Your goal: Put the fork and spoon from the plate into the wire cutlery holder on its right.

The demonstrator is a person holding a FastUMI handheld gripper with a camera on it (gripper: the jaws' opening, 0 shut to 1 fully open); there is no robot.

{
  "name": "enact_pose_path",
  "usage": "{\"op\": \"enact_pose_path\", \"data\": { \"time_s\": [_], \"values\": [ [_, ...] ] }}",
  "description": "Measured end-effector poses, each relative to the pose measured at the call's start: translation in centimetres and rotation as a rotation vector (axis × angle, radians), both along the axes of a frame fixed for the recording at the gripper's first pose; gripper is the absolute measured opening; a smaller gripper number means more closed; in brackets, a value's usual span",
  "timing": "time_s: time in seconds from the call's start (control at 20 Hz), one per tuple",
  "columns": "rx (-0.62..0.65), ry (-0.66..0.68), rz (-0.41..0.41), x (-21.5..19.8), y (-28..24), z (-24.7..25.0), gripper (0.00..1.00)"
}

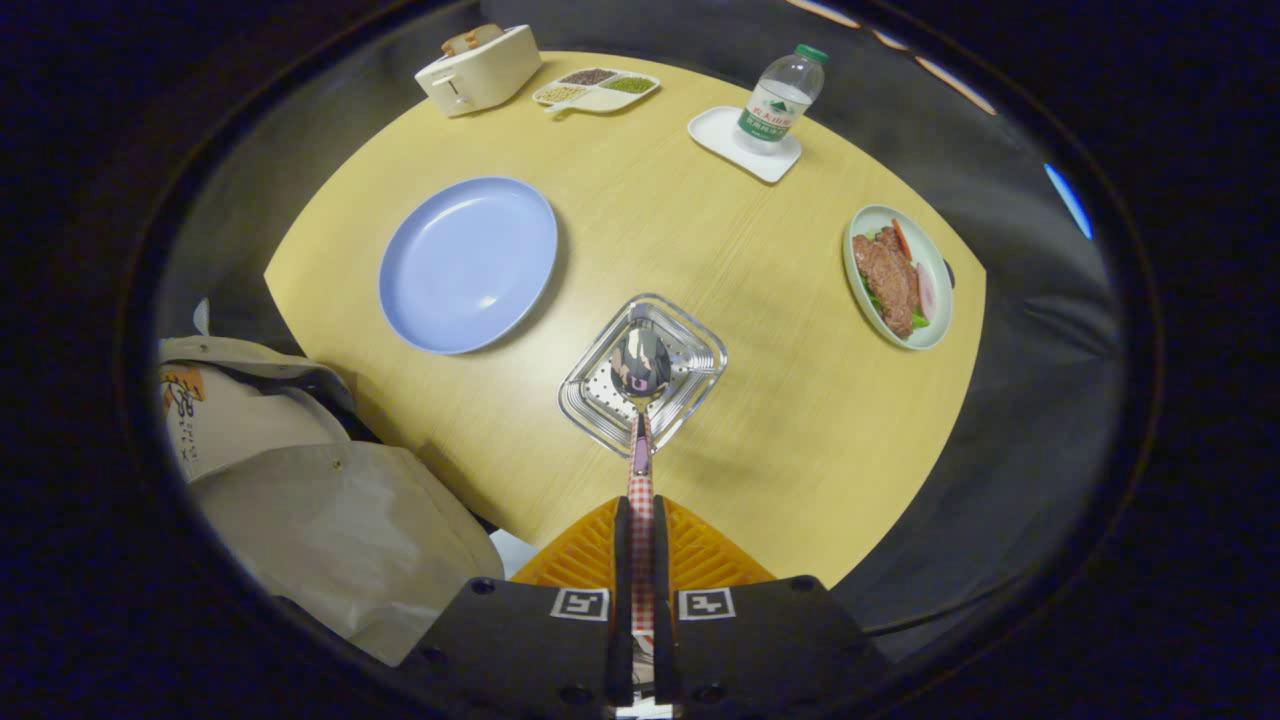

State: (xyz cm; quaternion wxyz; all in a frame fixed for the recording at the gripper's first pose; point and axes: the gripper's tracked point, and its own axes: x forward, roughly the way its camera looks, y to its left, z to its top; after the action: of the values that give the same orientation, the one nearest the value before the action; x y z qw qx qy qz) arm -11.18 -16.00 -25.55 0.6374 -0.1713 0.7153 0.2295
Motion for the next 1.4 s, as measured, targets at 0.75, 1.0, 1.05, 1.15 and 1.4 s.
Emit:
{"op": "enact_pose_path", "data": {
  "time_s": [0.75,1.0,1.05,1.15,1.4],
  "values": [
    [0.113,-0.179,-0.217,4.5,2.7,1.6,0.59],
    [0.251,-0.495,-0.354,7.1,6.6,5.0,0.98],
    [0.261,-0.561,-0.367,7.3,7.1,5.6,0.98],
    [0.298,-0.689,-0.414,7.3,8.1,6.8,0.98],
    [0.452,-1.024,-0.585,7.9,11.1,12.7,0.98]
  ]
}}
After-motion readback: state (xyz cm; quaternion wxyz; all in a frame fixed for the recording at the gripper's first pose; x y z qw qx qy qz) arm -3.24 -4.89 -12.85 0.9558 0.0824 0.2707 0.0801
